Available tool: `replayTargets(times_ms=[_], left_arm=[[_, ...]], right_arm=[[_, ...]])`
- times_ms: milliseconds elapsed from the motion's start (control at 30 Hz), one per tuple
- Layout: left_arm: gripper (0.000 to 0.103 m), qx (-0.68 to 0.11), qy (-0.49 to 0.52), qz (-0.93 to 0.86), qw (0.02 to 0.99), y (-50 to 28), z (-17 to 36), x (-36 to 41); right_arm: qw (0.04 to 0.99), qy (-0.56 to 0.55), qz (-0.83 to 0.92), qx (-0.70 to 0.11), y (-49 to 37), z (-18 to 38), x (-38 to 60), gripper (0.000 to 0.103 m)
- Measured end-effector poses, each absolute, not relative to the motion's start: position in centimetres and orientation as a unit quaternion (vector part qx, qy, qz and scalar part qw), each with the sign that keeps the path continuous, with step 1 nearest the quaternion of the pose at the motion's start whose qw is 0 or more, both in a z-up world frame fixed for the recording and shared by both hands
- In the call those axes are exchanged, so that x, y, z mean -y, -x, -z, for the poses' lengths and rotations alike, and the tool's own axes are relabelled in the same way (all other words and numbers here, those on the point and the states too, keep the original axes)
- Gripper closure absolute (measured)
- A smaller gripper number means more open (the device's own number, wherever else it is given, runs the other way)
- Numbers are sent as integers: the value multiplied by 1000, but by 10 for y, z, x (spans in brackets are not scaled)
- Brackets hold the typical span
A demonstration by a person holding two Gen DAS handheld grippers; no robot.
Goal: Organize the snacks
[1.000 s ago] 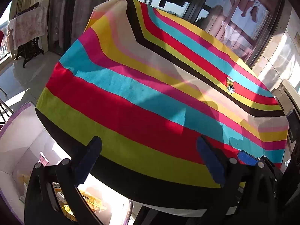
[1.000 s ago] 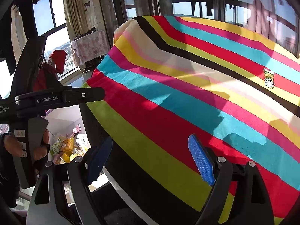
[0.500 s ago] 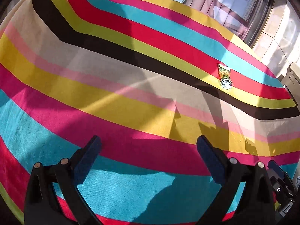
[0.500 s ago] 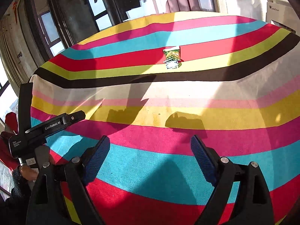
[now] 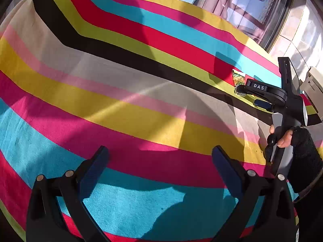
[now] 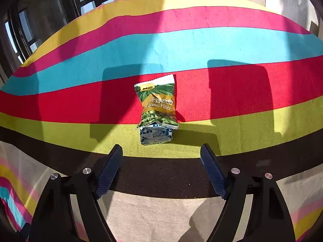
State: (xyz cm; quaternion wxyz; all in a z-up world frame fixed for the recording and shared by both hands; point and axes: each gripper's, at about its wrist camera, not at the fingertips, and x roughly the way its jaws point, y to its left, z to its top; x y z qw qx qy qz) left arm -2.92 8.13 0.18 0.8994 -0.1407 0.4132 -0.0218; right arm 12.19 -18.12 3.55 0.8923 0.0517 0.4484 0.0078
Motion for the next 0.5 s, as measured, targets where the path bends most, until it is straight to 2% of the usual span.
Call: replayTargets(times_ms=[67,167,200,233,500], left_arm=[[2,-413,142,22,899,28,-2,-82],[2,-412,144,23,900,28,-1,-82],[2,-412,144,24,900,28,-1,-82],[2,-412,144,24,900,27,-1,-82],[2,-413,140,21,899,28,-1,-81]], right_arm=[[887,-33,6,-460,-132,-30,175,37],[888,-9,13,-459,-136,-28,168,40],[890,-6,9,-455,-134,-28,167,50],[891,1,6,-454,-130,-29,165,68],[893,2,-61,-445,-38,-44,180,68]])
